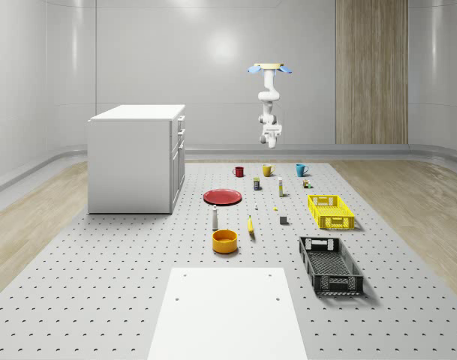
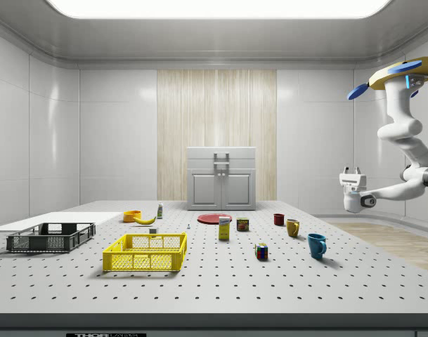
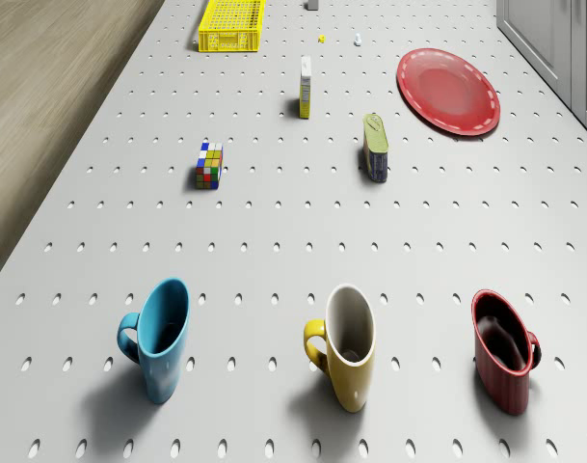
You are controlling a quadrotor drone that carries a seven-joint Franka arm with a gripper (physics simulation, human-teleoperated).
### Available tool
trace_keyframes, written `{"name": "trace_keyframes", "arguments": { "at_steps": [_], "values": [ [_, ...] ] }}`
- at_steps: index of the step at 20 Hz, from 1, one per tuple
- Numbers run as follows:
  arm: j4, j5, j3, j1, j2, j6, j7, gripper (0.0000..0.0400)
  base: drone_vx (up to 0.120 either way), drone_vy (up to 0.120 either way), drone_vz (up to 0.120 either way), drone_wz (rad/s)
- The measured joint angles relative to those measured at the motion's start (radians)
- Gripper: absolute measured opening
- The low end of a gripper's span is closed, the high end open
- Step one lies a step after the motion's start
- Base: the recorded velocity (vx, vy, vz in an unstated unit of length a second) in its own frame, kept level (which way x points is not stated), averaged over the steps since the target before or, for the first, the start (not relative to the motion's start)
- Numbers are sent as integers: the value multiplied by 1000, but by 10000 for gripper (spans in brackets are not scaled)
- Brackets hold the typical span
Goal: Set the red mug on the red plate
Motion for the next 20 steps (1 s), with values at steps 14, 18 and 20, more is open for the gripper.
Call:
{"name": "trace_keyframes", "arguments": {
  "at_steps": [14,18,20],
  "values": [
    [12,0,1,-2,1,0,-1,400,0,0,0,0],
    [10,0,2,-2,-1,2,-1,400,0,0,0,0],
    [9,-1,2,-3,-2,4,-1,400,0,0,0,0]
  ]
}}
